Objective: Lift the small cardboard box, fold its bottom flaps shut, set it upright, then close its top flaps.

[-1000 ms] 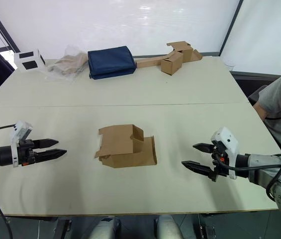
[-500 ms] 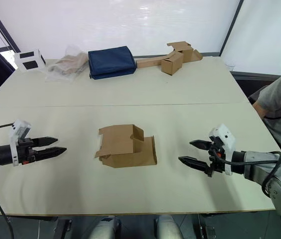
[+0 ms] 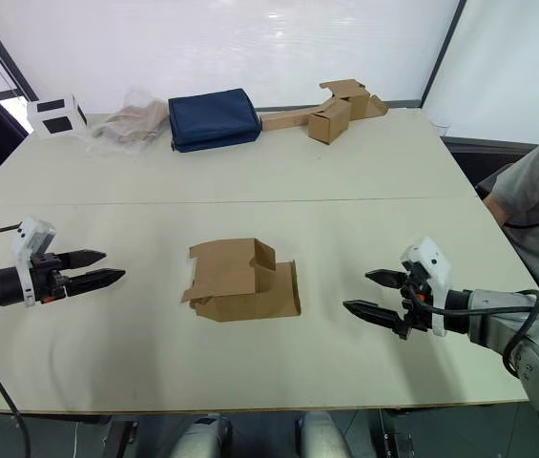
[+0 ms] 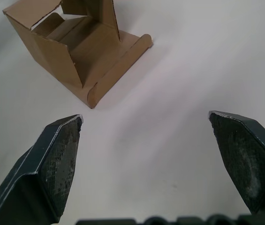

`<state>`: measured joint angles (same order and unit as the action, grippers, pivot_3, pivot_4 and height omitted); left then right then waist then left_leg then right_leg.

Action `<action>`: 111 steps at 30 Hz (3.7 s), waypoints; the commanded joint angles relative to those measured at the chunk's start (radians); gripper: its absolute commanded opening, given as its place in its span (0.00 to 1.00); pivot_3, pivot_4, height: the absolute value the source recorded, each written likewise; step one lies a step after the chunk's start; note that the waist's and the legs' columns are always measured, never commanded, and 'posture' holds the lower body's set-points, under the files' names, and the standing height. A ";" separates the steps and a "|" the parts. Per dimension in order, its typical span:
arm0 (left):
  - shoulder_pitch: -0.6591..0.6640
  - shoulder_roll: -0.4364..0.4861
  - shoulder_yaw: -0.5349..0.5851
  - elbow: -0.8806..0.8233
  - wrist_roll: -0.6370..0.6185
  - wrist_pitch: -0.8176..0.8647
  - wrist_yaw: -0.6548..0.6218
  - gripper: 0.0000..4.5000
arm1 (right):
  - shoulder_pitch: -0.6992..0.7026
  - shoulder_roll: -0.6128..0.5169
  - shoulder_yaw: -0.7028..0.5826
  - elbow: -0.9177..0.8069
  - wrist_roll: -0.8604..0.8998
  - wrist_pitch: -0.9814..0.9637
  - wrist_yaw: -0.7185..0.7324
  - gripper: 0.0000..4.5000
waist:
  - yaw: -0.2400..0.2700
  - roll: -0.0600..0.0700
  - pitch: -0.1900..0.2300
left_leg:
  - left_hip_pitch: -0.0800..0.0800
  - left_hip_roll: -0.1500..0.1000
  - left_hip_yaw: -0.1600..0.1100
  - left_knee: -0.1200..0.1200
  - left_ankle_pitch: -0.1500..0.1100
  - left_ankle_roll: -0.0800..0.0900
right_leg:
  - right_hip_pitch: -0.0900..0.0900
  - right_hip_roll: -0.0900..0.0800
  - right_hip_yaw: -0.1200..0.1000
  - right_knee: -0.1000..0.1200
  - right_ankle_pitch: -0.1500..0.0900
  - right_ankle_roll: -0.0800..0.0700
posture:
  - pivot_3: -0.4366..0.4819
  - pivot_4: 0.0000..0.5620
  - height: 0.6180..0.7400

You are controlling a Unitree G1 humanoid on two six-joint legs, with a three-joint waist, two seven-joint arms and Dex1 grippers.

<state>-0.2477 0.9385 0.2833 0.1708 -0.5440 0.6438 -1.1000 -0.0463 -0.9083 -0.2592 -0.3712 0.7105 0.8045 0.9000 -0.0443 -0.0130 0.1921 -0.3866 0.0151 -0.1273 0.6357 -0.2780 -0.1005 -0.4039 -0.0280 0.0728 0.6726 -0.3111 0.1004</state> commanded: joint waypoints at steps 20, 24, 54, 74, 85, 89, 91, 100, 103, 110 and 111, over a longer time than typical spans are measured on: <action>-0.268 -0.246 -0.138 0.037 -0.326 0.650 -0.044 0.99 | -0.130 0.112 0.096 -0.427 0.289 0.199 -0.287 1.00 | 0.009 -0.001 -0.001 | -0.002 -0.001 -0.002 0.014 -0.004 0.007 | 0.001 0.000 -0.001 0.009 -0.001 0.001 | 0.48 0.27 1.00; -0.328 -0.272 -0.184 0.094 -0.295 0.623 -0.058 0.99 | -0.134 0.113 0.105 -0.445 0.329 0.207 -0.333 1.00 | 0.002 -0.001 -0.001 | -0.002 -0.001 -0.002 0.013 -0.004 0.007 | 0.001 0.000 -0.001 0.009 -0.001 0.001 | 0.48 0.27 1.00; -0.487 -0.437 -0.223 0.249 -0.245 0.625 -0.117 0.01 | -0.103 0.077 0.095 -0.425 0.346 0.173 -0.373 1.00 | 0.000 -0.001 -0.001 | -0.002 -0.001 -0.002 0.013 -0.004 0.007 | 0.001 0.000 -0.001 0.009 -0.002 0.001 | 0.48 0.27 1.00; -0.765 -0.317 -0.215 0.115 -0.059 0.035 -0.175 0.00 | -0.537 0.656 -0.007 -0.068 0.312 -0.219 -0.768 0.70 | -0.004 0.000 -0.001 | -0.003 -0.001 -0.002 0.012 0.000 0.000 | -0.002 0.000 -0.001 0.010 -0.001 0.000 | 0.48 0.27 1.00; -0.817 -0.376 -0.219 0.150 -0.082 0.040 -0.215 0.00 | -0.618 0.616 0.036 0.081 0.246 -0.240 -0.602 0.01 | -0.018 0.000 0.000 | -0.004 -0.001 -0.002 0.011 -0.002 0.004 | -0.003 0.001 -0.001 0.010 -0.001 0.001 | 0.48 0.27 1.00; -0.821 -0.379 -0.221 0.150 -0.080 0.039 -0.226 0.00 | -0.625 0.609 0.090 0.087 0.208 -0.230 -0.545 0.01 | -0.028 0.000 0.000 | -0.004 -0.001 -0.002 0.011 -0.002 0.003 | -0.003 0.001 -0.001 0.010 -0.001 0.001 | 0.48 0.27 1.00; -0.825 -0.381 -0.223 0.157 -0.079 0.037 -0.232 0.00 | -0.626 0.616 0.112 0.090 0.190 -0.233 -0.532 0.01 | -0.030 0.000 0.000 | -0.004 -0.001 -0.002 0.011 -0.002 0.003 | -0.003 0.001 -0.001 0.010 -0.001 0.001 | 0.48 0.27 1.00; -0.844 -0.390 -0.223 0.169 -0.079 0.037 -0.236 0.00 | -0.625 0.647 0.174 0.104 0.130 -0.238 -0.494 0.01 | -0.026 0.000 0.000 | -0.004 -0.001 -0.002 0.011 -0.002 0.003 | -0.003 0.000 -0.001 0.010 -0.001 0.001 | 0.48 0.27 1.00; -0.845 -0.385 -0.226 0.155 -0.089 0.054 -0.249 0.00 | -0.626 0.667 0.188 0.110 0.113 -0.239 -0.489 0.01 | -0.027 0.000 0.000 | -0.004 -0.001 -0.002 0.011 -0.002 0.003 | -0.004 0.001 -0.001 0.010 -0.001 0.001 | 0.48 0.27 1.00; -0.831 -0.366 -0.235 0.119 -0.116 0.117 -0.295 0.00 | -0.627 0.690 0.202 0.108 0.096 -0.230 -0.471 0.01 | -0.027 0.000 0.000 | -0.004 -0.001 -0.002 0.011 -0.002 0.003 | -0.004 0.001 -0.001 0.010 -0.001 0.001 | 0.48 0.27 1.00; -0.829 -0.364 -0.234 0.112 -0.121 0.126 -0.300 0.00 | -0.628 0.691 0.203 0.109 0.094 -0.230 -0.468 0.01 | -0.027 0.000 0.000 | -0.004 -0.001 -0.002 0.011 -0.002 0.003 | -0.004 0.001 -0.001 0.010 -0.001 0.001 | 0.48 0.27 1.00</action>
<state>-1.0628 0.5675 0.0508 0.3337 -0.6267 0.7504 -1.3783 -0.6541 -0.2288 -0.0718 -0.2386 0.8016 0.5824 0.4132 -0.0713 -0.0129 0.1917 -0.3908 0.0139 -0.1294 0.6470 -0.2797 -0.0974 -0.4075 -0.0273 0.0720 0.6826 -0.3125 0.1010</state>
